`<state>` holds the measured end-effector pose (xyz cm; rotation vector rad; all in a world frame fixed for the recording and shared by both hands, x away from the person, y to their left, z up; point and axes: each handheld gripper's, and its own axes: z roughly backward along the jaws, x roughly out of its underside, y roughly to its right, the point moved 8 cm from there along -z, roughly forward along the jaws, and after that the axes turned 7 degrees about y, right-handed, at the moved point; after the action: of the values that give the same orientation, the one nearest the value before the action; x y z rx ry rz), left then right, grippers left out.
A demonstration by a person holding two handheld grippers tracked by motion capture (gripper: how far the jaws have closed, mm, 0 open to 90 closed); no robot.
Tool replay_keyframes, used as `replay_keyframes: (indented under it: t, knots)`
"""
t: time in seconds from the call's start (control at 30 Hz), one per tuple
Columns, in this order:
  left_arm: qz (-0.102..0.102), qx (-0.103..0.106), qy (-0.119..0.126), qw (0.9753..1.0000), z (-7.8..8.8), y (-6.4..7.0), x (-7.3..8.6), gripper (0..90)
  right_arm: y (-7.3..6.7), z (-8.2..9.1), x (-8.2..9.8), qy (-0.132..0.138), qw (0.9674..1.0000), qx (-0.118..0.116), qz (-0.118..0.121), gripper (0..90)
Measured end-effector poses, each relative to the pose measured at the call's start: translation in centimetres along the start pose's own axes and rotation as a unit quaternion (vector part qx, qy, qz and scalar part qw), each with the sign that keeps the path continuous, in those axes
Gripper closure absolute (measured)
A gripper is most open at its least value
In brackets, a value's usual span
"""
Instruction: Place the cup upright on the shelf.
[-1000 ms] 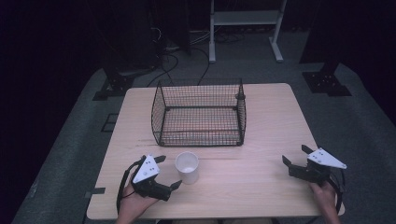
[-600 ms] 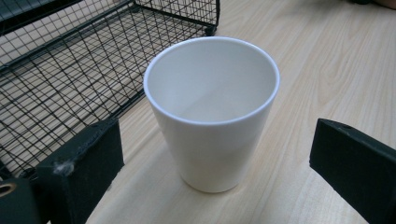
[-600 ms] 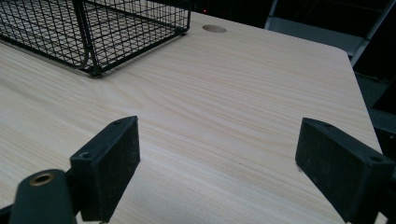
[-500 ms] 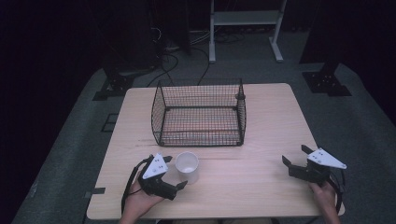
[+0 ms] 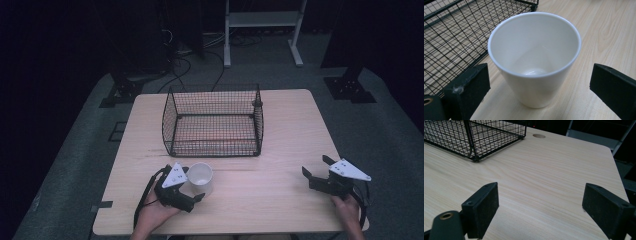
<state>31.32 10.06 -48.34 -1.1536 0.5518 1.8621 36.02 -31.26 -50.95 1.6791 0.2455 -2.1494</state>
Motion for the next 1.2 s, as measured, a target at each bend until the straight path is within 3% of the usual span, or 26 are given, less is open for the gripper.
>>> replay_keyframes:
  t: [0.6, 0.63, 0.93, 1.2]
  knots:
    - [0.005, 0.021, -0.038, 0.9990, -2.0, -0.3, 0.2, 6.0, 0.0, 0.0, 0.0, 0.001, 1.0000, -0.001, 0.001, 13.1]
    - [0.012, 0.022, -0.042, 0.9988, -2.2, -0.3, 0.2, 8.1, 0.0, 0.0, 0.0, 0.001, 1.0000, -0.001, 0.001, 13.1]
    - [0.006, 0.024, -0.051, 0.9984, -2.4, -0.4, 0.0, 20.1, -0.1, 0.0, 0.0, 0.000, 1.0000, -0.002, 0.001, 13.1]
    - [0.005, 0.030, -0.053, 0.9981, -2.6, -0.3, -0.1, 20.7, -0.1, 0.0, 0.0, 0.000, 1.0000, -0.001, 0.003, 13.1]
